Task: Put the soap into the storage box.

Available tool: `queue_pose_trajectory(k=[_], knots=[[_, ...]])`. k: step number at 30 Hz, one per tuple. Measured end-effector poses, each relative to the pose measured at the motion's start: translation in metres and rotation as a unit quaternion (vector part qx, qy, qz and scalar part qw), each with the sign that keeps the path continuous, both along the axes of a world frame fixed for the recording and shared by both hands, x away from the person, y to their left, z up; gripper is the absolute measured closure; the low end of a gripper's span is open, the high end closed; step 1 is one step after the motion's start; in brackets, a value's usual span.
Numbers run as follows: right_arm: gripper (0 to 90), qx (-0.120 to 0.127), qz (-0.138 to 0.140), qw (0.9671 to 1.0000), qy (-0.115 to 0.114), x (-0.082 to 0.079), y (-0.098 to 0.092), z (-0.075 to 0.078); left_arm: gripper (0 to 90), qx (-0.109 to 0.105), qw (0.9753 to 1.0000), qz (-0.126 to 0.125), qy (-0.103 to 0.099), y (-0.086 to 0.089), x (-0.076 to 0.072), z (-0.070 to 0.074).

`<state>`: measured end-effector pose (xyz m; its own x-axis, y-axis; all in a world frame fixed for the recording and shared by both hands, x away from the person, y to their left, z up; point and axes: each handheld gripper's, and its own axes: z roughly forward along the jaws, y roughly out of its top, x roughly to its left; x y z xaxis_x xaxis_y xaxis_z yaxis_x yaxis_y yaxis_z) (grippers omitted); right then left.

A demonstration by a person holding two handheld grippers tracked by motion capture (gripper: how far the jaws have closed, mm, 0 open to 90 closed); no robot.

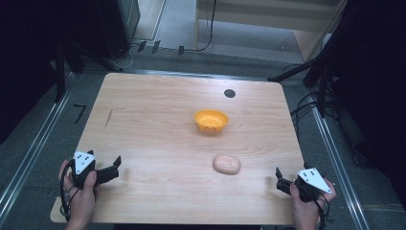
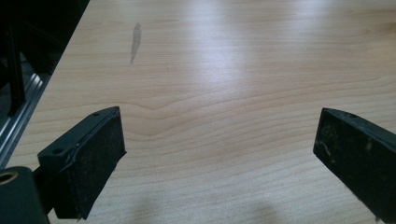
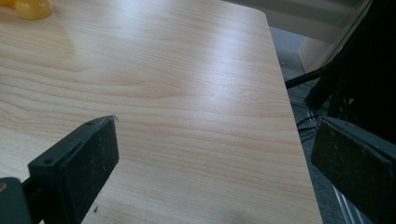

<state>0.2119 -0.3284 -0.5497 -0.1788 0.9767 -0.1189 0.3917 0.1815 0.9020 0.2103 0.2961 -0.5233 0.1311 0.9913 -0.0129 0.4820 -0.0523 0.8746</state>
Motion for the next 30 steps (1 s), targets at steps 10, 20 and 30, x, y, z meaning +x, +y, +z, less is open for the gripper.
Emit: queue_pose_trajectory(k=[10,20,30], knots=[[5.1,0.029,-0.001,0.9995,0.006,0.003,-0.007,0.001,3.0,-0.001,0.9999,0.001,-0.010,0.000,-0.001,0.000],[15.6,0.036,0.011,0.9993,0.007,0.001,-0.007,0.001,3.6,-0.005,0.9997,0.009,-0.022,0.000,0.002,0.000],[31.1,0.062,0.027,0.9976,0.013,0.014,-0.014,0.001,5.4,0.010,0.9996,0.011,-0.025,-0.003,0.004,0.000]])
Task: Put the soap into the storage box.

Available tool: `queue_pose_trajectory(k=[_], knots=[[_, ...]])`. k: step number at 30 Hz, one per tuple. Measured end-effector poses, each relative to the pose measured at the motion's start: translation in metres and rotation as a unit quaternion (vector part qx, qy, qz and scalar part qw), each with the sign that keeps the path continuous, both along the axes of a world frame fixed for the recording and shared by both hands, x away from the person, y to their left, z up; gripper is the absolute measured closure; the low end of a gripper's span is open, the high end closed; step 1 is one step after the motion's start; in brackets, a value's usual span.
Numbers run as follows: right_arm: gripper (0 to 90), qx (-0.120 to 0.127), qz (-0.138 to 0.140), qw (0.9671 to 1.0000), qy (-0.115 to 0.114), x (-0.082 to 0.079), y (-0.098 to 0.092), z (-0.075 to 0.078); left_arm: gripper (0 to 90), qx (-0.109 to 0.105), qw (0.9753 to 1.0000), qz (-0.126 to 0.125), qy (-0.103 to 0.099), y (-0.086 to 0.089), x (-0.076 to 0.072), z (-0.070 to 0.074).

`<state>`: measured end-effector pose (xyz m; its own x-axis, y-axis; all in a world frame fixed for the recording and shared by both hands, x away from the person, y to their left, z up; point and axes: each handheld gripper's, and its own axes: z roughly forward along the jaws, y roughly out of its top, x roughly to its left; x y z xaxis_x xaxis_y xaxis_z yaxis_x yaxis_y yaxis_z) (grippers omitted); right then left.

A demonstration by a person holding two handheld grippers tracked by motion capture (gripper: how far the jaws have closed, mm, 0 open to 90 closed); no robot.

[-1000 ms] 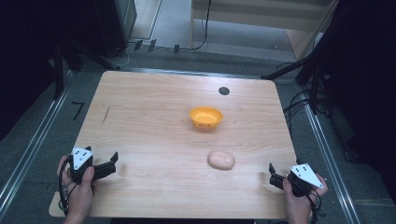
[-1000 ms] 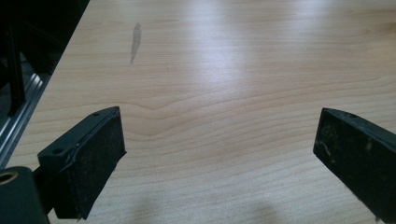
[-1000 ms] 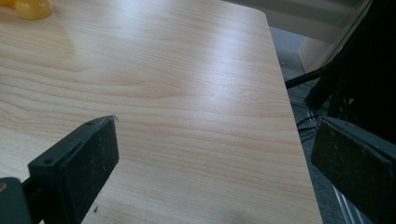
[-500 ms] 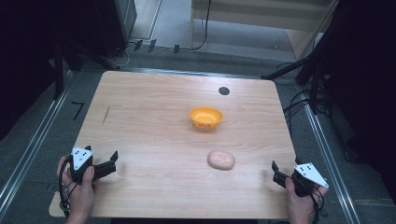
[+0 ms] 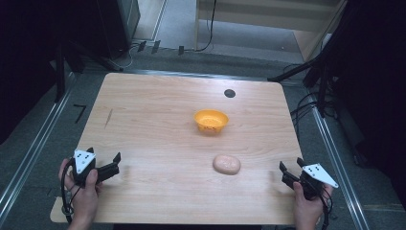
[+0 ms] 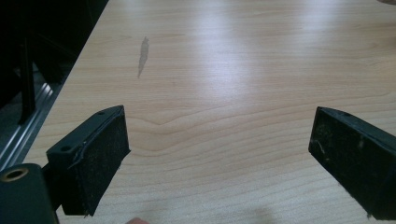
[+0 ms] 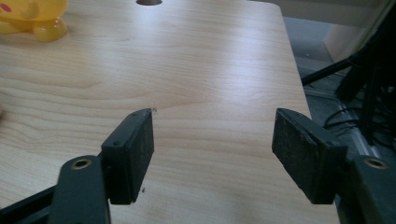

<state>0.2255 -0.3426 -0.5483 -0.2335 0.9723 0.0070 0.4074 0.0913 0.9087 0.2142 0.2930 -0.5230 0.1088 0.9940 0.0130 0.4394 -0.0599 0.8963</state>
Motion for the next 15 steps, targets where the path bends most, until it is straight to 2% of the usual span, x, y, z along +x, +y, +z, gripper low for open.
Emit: queue_pose_trajectory(k=[1,3,6,9,10,11,12,15], knots=[[31.0,0.012,0.017,0.9998,-0.007,0.003,-0.003,0.001,5.4,-0.001,1.0000,-0.003,-0.003,0.000,-0.001,0.000],[31.1,0.022,0.029,0.9990,-0.024,0.006,-0.005,0.004,5.1,-0.002,1.0000,-0.006,-0.002,0.001,-0.002,0.000],[30.2,0.022,0.038,0.9987,-0.024,0.007,-0.004,0.006,0.0,-0.012,0.9998,-0.013,0.003,0.002,-0.002,0.000],[27.8,0.030,0.050,0.9980,-0.024,0.006,0.000,0.010,0.0,-0.022,0.9995,-0.021,0.007,0.004,-0.003,0.000],[26.5,0.029,0.056,0.9979,-0.015,0.005,0.003,0.011,0.0,-0.023,0.9995,-0.022,0.007,0.005,-0.003,0.000],[17.2,0.019,0.082,0.9964,0.010,0.002,0.009,0.014,0.0,-0.025,0.9994,-0.021,0.008,0.005,-0.003,0.000],[17.2,0.019,0.082,0.9964,0.010,0.002,0.009,0.014,0.0,-0.024,0.9995,-0.020,0.008,0.005,-0.003,0.000],[15.6,0.017,0.128,0.9914,0.020,-0.001,0.019,0.015,0.0,-0.022,0.9995,-0.021,0.007,0.004,-0.004,0.000]])
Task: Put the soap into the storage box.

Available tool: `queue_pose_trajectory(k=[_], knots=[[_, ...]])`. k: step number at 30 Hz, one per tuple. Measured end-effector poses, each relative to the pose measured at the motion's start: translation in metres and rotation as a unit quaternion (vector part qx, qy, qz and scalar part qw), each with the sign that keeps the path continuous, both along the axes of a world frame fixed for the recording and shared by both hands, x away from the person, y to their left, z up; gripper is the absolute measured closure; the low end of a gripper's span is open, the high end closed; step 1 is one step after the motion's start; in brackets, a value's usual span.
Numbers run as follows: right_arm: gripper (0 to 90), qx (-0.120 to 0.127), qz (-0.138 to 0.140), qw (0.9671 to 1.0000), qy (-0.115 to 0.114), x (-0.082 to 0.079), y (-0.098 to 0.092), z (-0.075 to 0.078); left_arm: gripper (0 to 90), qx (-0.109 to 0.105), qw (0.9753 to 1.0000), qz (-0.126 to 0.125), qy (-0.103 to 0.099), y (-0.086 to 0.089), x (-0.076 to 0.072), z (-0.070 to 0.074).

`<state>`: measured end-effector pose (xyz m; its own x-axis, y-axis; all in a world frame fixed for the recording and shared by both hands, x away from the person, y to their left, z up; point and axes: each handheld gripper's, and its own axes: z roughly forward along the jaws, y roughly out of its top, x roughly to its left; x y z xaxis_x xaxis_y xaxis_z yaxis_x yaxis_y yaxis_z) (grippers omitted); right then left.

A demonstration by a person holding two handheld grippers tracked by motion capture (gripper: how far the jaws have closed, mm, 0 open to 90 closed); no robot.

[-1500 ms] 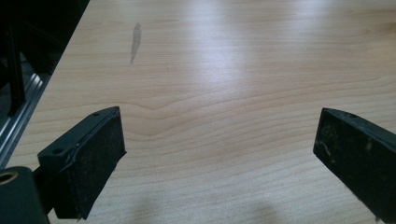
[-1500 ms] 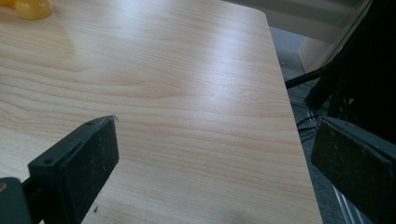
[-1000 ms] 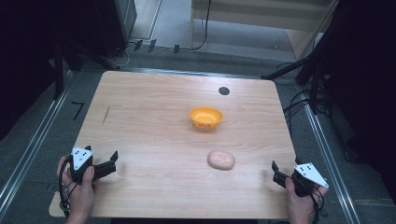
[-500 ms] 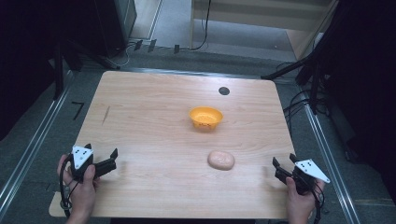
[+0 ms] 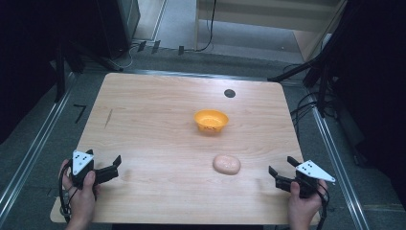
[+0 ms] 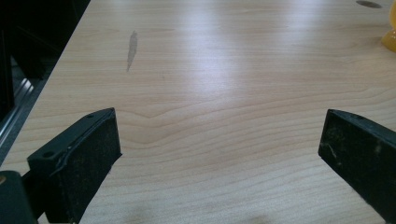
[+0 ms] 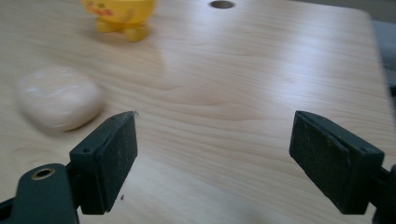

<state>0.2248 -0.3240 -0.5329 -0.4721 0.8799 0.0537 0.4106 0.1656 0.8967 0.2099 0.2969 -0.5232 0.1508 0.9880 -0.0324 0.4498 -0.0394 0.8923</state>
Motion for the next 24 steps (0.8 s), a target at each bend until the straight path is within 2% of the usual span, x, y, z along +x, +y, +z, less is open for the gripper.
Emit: queue_pose_trajectory(k=[1,4,5,6,8,9,10,11,12,13,14,15,17,18,20,21,23,24], knots=[[13.6,-0.002,0.029,0.9996,0.001,-0.001,0.007,0.000,0.0,0.005,1.0000,-0.005,0.001,-0.001,0.000,0.000],[13.8,-0.012,0.048,0.9987,-0.012,0.001,0.015,-0.001,0.0,0.011,0.9999,-0.011,0.000,-0.002,-0.001,0.000],[15.6,-0.033,0.059,0.9975,-0.019,0.004,0.025,0.001,0.0,0.017,0.9997,-0.015,-0.001,-0.004,-0.002,0.000],[15.6,-0.038,0.069,0.9967,-0.021,0.005,0.029,0.002,0.0,0.017,0.9997,-0.015,-0.001,-0.004,-0.002,0.000],[16.4,-0.042,0.074,0.9960,-0.026,0.005,0.030,0.003,0.0,0.025,0.9995,-0.017,0.000,-0.005,-0.002,0.000],[18.8,-0.036,0.099,0.9941,-0.024,0.006,0.031,0.007,0.2,0.027,0.9995,-0.018,-0.001,-0.006,-0.002,0.000],[18.8,-0.036,0.099,0.9941,-0.024,0.006,0.031,0.007,0.2,0.030,0.9994,-0.018,0.001,-0.007,-0.002,0.000],[21.6,-0.038,0.134,0.9901,-0.017,0.008,0.030,0.012,0.6,0.031,0.9993,-0.022,0.003,-0.007,-0.001,0.000],[30.3,-0.037,0.165,0.9855,-0.015,0.010,0.028,0.015,0.8,0.033,0.9992,-0.024,0.002,-0.008,0.000,0.000],[30.3,-0.037,0.165,0.9855,-0.015,0.010,0.028,0.015,0.9,0.033,0.9992,-0.024,0.002,-0.008,0.000,0.000],[31.2,-0.030,0.189,0.9815,-0.010,0.011,0.027,0.017,0.9,0.039,0.9989,-0.026,0.004,-0.009,0.000,0.000],[30.8,-0.034,0.230,0.9723,0.022,0.017,0.025,0.023,1.7,0.043,0.9987,-0.027,0.004,-0.009,0.000,0.000],[31.1,-0.045,0.257,0.9644,0.041,0.024,0.027,0.027,1.9,0.046,0.9985,-0.028,0.000,-0.010,-0.001,0.000],[30.7,-0.054,0.265,0.9615,0.046,0.028,0.029,0.028,1.9,0.046,0.9985,-0.028,0.000,-0.010,-0.001,0.000],[28.7,-0.067,0.274,0.9581,0.051,0.035,0.034,0.030,1.9,0.040,0.9988,-0.028,0.004,-0.009,0.000,0.000],[28.7,-0.067,0.274,0.9581,0.051,0.035,0.034,0.030,1.9,0.040,0.9988,-0.028,0.004,-0.009,0.000,0.000],[27.6,-0.066,0.292,0.9527,0.054,0.047,0.042,0.031,2.2,0.038,0.9988,-0.029,0.005,-0.009,0.001,0.000],[27.6,-0.066,0.292,0.9527,0.054,0.047,0.042,0.031,2.2,0.038,0.9988,-0.029,0.006,-0.009,0.001,0.000]])
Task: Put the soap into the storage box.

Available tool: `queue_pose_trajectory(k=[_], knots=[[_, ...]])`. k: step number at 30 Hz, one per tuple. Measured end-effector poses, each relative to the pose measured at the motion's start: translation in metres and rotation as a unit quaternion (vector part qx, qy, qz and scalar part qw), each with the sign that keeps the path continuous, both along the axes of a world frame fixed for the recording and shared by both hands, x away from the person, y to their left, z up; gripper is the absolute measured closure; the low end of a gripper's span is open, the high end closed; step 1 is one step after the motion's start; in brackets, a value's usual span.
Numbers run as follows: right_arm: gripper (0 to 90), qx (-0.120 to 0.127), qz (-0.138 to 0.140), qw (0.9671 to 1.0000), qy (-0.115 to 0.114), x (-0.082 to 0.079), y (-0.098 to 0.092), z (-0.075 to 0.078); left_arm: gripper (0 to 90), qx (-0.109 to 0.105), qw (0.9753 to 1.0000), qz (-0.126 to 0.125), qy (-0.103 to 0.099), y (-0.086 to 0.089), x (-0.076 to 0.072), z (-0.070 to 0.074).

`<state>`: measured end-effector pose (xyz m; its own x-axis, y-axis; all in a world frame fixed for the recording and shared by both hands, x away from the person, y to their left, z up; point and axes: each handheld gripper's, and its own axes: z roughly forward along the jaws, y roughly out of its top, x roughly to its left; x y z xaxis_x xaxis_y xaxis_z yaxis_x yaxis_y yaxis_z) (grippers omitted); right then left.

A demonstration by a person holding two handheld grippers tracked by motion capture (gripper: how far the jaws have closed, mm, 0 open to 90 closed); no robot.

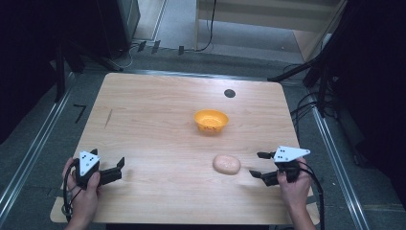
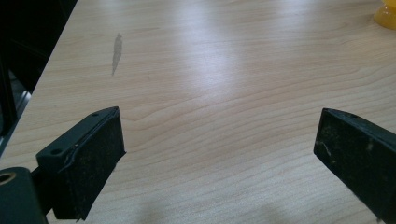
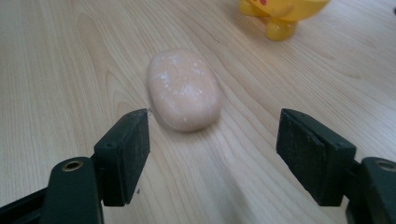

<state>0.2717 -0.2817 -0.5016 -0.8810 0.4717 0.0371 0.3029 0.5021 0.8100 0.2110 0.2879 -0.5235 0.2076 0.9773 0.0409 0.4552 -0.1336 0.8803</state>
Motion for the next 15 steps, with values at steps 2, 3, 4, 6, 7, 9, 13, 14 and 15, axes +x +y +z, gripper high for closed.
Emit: queue_pose_trajectory(k=[2,3,4,6,7,9,13,14,15], knots=[[25.4,0.021,0.004,0.9995,0.025,0.014,0.008,-0.003,2.4,0.001,1.0000,-0.003,0.001,0.000,0.001,0.000],[25.3,0.027,0.008,0.9990,0.035,0.019,0.010,-0.003,2.4,0.001,1.0000,-0.003,0.001,0.000,0.001,0.000],[25.6,0.032,0.008,0.9987,0.040,0.022,0.011,-0.004,2.4,0.002,1.0000,-0.003,0.001,0.000,0.001,0.000],[28.9,0.028,0.016,0.9985,0.044,0.026,0.012,-0.003,2.4,0.002,1.0000,-0.004,0.001,0.000,0.000,0.000],[29.4,0.020,0.021,0.9988,0.040,0.028,0.013,-0.003,2.4,0.001,1.0000,-0.004,0.000,0.000,0.001,0.000],[23.9,-0.002,0.020,0.9993,0.031,0.029,0.016,-0.002,2.7,0.001,1.0000,-0.002,0.002,0.000,0.001,0.000],[24.4,-0.013,0.041,0.9983,0.038,0.032,0.022,-0.001,2.7,0.003,1.0000,-0.002,0.001,-0.001,0.001,0.000],[24.8,-0.024,0.043,0.9981,0.038,0.032,0.025,0.000,2.7,0.004,1.0000,-0.002,0.000,-0.001,0.001,0.000],[26.0,-0.044,0.056,0.9967,0.039,0.033,0.031,0.003,2.7,0.005,1.0000,-0.002,0.000,-0.001,0.001,0.000]])
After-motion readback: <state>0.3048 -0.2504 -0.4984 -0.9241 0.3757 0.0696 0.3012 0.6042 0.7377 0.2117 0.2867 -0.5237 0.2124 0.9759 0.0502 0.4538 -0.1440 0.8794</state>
